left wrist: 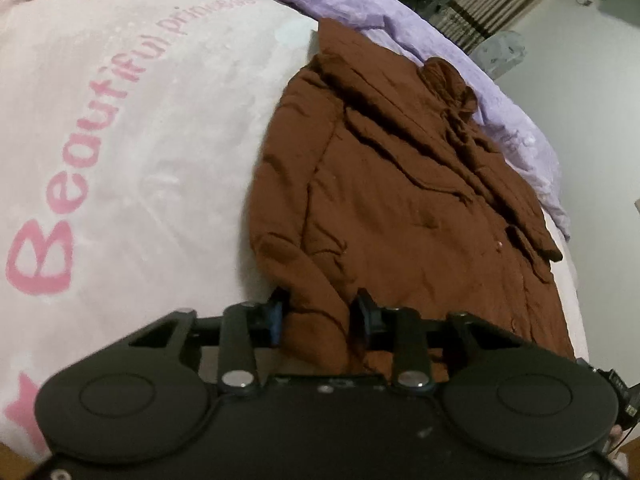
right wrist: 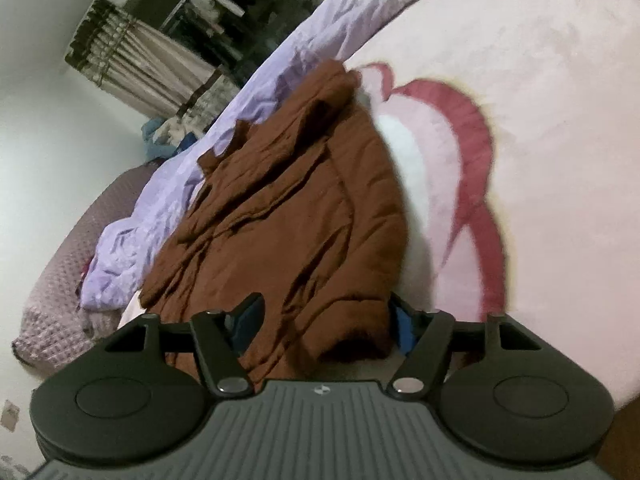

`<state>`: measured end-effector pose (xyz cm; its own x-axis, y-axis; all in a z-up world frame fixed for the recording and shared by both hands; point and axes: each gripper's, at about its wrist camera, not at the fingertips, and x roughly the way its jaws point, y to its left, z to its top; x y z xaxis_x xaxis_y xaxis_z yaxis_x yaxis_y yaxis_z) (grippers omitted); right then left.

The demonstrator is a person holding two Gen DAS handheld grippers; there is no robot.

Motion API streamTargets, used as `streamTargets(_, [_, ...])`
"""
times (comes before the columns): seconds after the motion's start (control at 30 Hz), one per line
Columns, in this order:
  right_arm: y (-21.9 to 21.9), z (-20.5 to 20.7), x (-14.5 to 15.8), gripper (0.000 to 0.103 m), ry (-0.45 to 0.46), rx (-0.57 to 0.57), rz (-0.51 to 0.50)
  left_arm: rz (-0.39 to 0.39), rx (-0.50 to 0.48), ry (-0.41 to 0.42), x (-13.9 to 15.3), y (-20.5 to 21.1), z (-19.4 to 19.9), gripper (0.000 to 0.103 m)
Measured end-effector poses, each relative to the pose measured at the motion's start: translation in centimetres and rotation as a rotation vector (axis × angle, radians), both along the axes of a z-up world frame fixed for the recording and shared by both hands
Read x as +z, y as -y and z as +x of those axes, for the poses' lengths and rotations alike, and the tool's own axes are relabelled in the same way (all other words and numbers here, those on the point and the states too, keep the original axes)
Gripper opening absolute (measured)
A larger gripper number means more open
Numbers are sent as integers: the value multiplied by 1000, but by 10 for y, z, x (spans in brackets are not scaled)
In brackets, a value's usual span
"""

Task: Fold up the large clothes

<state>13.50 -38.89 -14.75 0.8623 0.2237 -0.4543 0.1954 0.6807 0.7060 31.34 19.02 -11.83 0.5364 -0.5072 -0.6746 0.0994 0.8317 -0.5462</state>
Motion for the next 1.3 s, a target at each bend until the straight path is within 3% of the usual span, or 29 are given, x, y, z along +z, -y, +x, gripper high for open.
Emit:
streamTargets(0.07, [-3, 6, 0, 55, -7, 30, -2, 11, 0, -7, 2, 1, 2, 24])
streamTargets(0.17, [-3, 12, 2, 37, -11, 46, 9, 22, -13, 16, 10, 4, 2, 19])
streamTargets(0.47, [5, 26, 43, 26, 131, 10, 4, -32, -1, 196, 64, 16, 23, 17])
streamTargets(0.77, [41, 119, 103, 24, 248, -60, 0, -73, 32, 324, 119, 35, 135, 17])
streamTargets(0.97, [72, 205, 100, 24, 210, -105, 41, -31, 50, 305, 107, 49, 220, 17])
streamTargets(1.07, [84, 245, 82, 24, 150, -120, 34, 9, 42, 276, 88, 57, 255, 18])
streamTargets(1.2, [91, 282, 51, 25, 49, -137, 22, 72, 38, 195, 55, 70, 291, 30])
streamTargets(1.3, [92, 291, 33, 29, 13, -128, 47, 38, 48, 145, 35, 68, 305, 31])
